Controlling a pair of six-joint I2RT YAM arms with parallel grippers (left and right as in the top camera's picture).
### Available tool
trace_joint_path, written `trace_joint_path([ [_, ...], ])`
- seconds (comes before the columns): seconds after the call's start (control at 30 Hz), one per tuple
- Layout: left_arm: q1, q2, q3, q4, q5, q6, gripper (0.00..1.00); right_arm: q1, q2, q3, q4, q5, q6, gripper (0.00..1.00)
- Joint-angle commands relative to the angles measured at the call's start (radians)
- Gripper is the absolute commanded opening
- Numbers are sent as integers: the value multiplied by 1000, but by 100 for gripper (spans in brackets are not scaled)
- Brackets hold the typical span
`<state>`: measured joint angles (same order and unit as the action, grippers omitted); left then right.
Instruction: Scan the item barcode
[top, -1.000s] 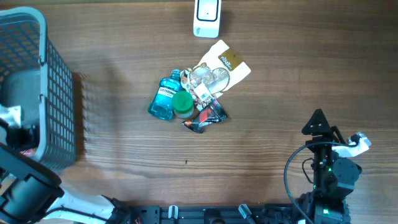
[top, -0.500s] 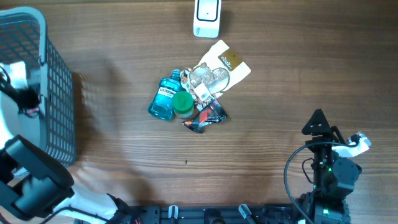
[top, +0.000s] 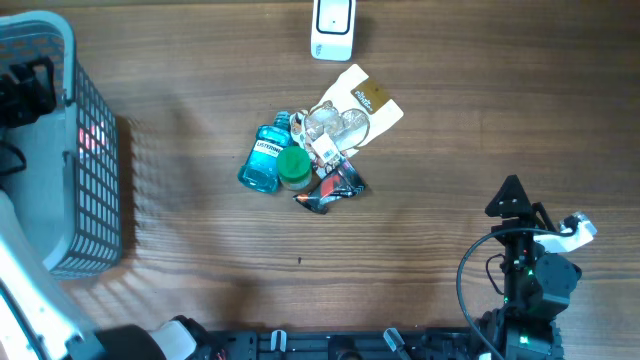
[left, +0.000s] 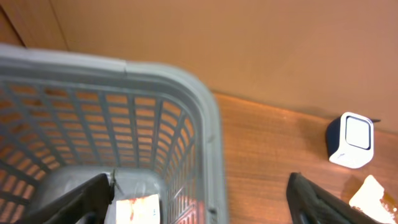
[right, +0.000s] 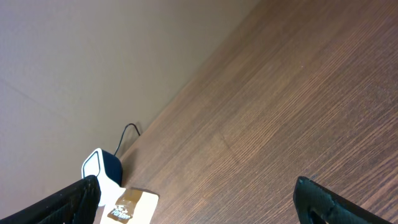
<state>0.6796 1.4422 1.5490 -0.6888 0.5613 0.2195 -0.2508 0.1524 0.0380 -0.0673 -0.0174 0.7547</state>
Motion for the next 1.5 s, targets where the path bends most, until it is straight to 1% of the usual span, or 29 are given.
trace_joint_path([
  [0.0, -3, 12, 7, -70, -188, 38, 100, -3, 1, -1, 3, 17, -18, 100],
  [0.07, -2, 41, 7, -84, -248, 38, 100, -3, 1, -1, 3, 17, -18, 100],
  [0.2, -1, 114, 7, -79, -248, 37, 100, -3, 1, -1, 3, 17, -18, 100],
  [0.43, -1, 277, 7, -120, -249, 35, 100, -3, 1, -1, 3, 17, -18, 100],
  [0.47, -2, 351, 7, -116, -250, 85, 100, -3, 1, -1, 3, 17, -18, 100],
  [0.5, -4, 375, 7, -116, -253, 111, 100, -3, 1, -1, 3, 17, -18, 100],
  [0.77, -3, 522, 7, -32, -291, 120, 100, -3, 1, -1, 3, 17, -18, 100],
  [0.8, -3, 541, 7, -21, -290, 138, 100, -3, 1, -1, 3, 17, -18, 100],
  [1.0, -4, 602, 7, -2, -290, 175, 100, -3, 1, -1, 3, 17, -18, 100],
  [1.17, -4, 634, 7, -7, -290, 249, 100, -3, 1, -1, 3, 17, -18, 100],
  [1.37, -4, 657, 7, -3, -279, 249, 100, -3, 1, -1, 3, 17, -18, 100],
  [1.47, -4, 666, 7, 5, -315, 248, 100, -3, 1, -1, 3, 17, -18, 100],
])
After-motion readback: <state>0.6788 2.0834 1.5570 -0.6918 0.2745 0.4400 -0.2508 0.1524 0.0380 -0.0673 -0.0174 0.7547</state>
